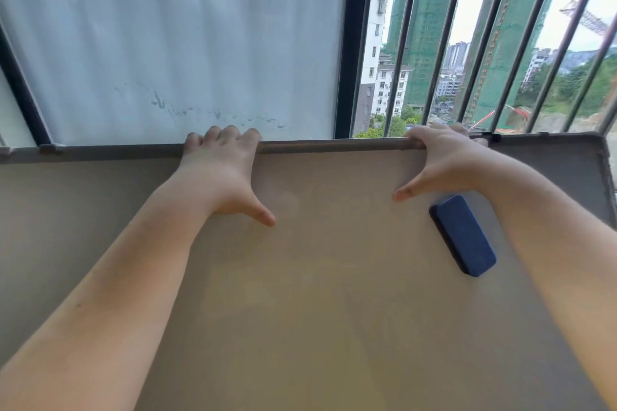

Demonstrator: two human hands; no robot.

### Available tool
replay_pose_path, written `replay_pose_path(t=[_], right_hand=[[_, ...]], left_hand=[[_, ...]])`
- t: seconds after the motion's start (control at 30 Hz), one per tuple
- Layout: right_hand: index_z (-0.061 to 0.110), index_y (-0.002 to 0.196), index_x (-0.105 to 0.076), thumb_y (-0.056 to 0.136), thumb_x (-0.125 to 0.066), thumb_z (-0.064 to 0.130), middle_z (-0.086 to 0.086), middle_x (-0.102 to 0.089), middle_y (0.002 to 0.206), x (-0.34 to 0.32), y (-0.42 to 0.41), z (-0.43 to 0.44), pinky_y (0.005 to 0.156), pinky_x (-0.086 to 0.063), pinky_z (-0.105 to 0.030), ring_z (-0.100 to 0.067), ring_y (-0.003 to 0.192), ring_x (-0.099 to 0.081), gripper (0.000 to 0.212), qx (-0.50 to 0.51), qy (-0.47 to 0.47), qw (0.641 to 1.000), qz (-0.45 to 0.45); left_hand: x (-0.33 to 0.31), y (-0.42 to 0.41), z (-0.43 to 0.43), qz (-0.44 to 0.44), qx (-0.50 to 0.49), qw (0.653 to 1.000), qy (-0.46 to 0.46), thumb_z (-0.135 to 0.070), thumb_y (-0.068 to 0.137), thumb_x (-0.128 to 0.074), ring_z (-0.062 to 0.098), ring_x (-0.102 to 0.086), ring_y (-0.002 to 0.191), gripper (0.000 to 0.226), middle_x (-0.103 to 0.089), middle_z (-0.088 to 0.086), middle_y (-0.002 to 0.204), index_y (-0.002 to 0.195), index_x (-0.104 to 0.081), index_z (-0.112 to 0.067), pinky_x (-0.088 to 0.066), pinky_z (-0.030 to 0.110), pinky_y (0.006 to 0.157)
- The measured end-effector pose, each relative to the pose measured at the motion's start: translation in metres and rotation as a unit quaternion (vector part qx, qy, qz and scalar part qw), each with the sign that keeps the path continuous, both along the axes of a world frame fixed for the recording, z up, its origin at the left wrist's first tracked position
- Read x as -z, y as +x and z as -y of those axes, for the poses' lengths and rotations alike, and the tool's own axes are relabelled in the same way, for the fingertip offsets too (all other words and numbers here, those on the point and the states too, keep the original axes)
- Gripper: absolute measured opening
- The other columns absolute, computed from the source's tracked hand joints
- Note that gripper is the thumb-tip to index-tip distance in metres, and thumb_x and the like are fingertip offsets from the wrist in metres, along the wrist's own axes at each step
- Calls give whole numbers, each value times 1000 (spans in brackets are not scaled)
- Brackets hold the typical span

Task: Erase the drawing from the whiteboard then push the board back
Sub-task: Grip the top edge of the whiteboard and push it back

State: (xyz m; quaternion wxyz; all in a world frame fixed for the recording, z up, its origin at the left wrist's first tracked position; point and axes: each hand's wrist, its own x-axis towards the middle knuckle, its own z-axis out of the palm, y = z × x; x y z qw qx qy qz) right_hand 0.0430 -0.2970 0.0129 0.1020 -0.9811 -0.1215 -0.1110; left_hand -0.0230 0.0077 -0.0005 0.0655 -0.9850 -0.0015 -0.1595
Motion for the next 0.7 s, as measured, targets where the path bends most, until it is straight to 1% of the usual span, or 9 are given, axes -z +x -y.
replay_pose_path(t=[0.07,0.17,0.27,0.3,0.37,0.43,0.57,0.63,0.7], right_hand=[[36,131,-40,26,-71,78,9,-41,116,1,-2,1,98,-36,-49,-19,115,-34,117,3,1,1000,9],[35,132,-41,28,-74,76,6,-44,123,-1,-5,1,100,-34,-50,-20,119,-34,116,6,9,1000,21],[35,128,-43,34,-79,71,8,-42,118,-2,-10,1,100,-32,-48,-19,117,-33,106,8,11,999,32],[36,126,-43,36,-81,70,8,-41,116,-2,-12,0,98,-31,-46,-18,115,-33,103,7,15,999,37],[36,123,-44,38,-83,67,6,-42,115,-3,-17,0,88,-29,-40,-17,110,-32,98,7,19,999,49],[35,122,-44,39,-85,66,3,-42,114,-5,-25,4,86,-28,-39,-18,110,-30,97,14,24,998,61],[33,119,-45,41,-86,63,0,-41,112,-9,-39,14,91,-26,-42,-19,108,-29,92,21,44,996,76],[33,116,-45,42,-85,63,1,-41,110,-9,-42,18,96,-26,-45,-20,108,-29,90,26,49,995,81],[33,118,-44,44,-86,62,2,-40,110,-8,-43,21,107,-21,-52,-21,113,-28,90,30,59,994,81]], left_hand=[[0,-3,0,6,4,1000,-3,-78,33,-74,22,-38,111,111,-42,-1,110,124,-34,-28,-27,37,91],[-1,-6,2,7,4,1000,-13,-77,32,-75,22,-36,111,112,-33,-2,103,123,-33,-27,-25,36,89],[-2,-9,2,14,10,1000,-24,-76,31,-76,22,-34,107,111,-32,-1,102,121,-34,-27,-22,35,83],[-2,-12,1,19,15,999,-32,-75,31,-76,22,-32,104,110,-32,-1,102,120,-34,-27,-21,33,81],[-2,-18,0,34,27,998,-46,-74,30,-78,20,-27,99,110,-30,-1,101,119,-34,-27,-18,32,77],[-2,-24,2,53,40,997,-50,-71,30,-79,19,-23,95,108,-29,0,101,118,-34,-27,-15,32,73],[-6,-30,11,95,61,992,-48,-69,29,-81,17,-19,91,105,-27,1,99,114,-35,-26,-11,31,71],[-7,-28,16,101,68,991,-50,-68,30,-82,18,-19,91,105,-28,1,99,113,-35,-24,-15,33,74],[-8,-23,19,100,74,991,-54,-66,31,-83,18,-19,93,104,-29,2,101,114,-36,-24,-20,36,80]])
